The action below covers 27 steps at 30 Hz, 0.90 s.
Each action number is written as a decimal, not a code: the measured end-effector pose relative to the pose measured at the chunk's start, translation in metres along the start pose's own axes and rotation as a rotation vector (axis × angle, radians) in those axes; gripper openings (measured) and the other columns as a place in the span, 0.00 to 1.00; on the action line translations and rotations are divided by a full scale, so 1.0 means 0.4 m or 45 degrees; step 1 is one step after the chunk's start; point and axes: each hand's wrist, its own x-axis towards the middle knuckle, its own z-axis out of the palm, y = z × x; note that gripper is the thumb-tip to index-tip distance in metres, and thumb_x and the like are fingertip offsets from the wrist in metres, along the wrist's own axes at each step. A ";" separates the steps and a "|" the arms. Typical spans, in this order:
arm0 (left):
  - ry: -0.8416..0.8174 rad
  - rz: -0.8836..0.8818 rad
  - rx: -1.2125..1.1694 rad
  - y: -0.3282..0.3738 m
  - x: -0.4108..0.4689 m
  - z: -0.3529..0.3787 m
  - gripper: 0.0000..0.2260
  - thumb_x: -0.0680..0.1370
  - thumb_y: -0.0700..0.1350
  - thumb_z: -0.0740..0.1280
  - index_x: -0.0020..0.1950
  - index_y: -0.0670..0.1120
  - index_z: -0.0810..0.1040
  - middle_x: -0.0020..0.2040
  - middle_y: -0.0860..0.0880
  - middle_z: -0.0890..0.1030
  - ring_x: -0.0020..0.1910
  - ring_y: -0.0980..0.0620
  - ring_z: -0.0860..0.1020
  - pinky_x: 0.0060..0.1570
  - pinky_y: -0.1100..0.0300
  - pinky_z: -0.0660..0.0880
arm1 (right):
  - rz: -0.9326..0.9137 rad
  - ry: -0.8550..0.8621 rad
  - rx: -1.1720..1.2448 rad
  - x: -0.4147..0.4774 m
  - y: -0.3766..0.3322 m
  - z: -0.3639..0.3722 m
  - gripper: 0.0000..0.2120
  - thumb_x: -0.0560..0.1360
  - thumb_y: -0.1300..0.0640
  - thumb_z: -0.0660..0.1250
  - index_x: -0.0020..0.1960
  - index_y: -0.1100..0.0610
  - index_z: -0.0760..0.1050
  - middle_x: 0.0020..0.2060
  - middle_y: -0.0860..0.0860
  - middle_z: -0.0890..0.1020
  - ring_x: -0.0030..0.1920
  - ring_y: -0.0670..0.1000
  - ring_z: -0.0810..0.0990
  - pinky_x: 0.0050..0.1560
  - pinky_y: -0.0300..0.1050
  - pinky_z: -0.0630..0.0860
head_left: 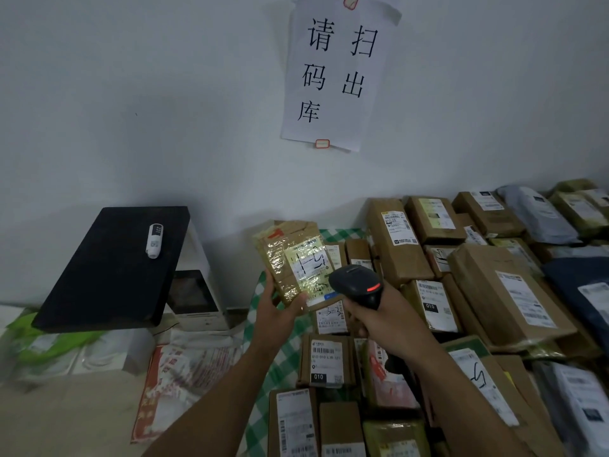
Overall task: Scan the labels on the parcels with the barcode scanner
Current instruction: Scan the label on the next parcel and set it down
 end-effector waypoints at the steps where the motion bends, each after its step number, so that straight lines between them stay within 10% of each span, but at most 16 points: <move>1: 0.021 -0.007 0.000 -0.001 0.002 0.001 0.35 0.77 0.48 0.76 0.80 0.59 0.63 0.67 0.54 0.79 0.65 0.53 0.78 0.59 0.51 0.80 | 0.010 -0.030 -0.047 -0.002 -0.002 -0.002 0.14 0.79 0.49 0.71 0.64 0.42 0.76 0.40 0.45 0.84 0.39 0.44 0.82 0.43 0.43 0.77; 6: 0.200 -0.027 0.093 -0.009 0.016 -0.004 0.33 0.78 0.48 0.75 0.80 0.56 0.65 0.64 0.55 0.81 0.58 0.57 0.81 0.42 0.70 0.77 | 0.057 -0.113 -0.175 -0.015 -0.004 0.004 0.19 0.80 0.52 0.71 0.69 0.42 0.73 0.55 0.42 0.83 0.55 0.42 0.80 0.55 0.44 0.78; 27: 0.058 -0.219 0.208 -0.059 0.030 -0.112 0.30 0.78 0.45 0.74 0.77 0.52 0.66 0.58 0.54 0.83 0.48 0.57 0.83 0.49 0.60 0.81 | 0.148 -0.204 -0.136 0.052 0.038 0.049 0.19 0.79 0.53 0.72 0.68 0.44 0.73 0.53 0.44 0.83 0.51 0.41 0.81 0.39 0.33 0.75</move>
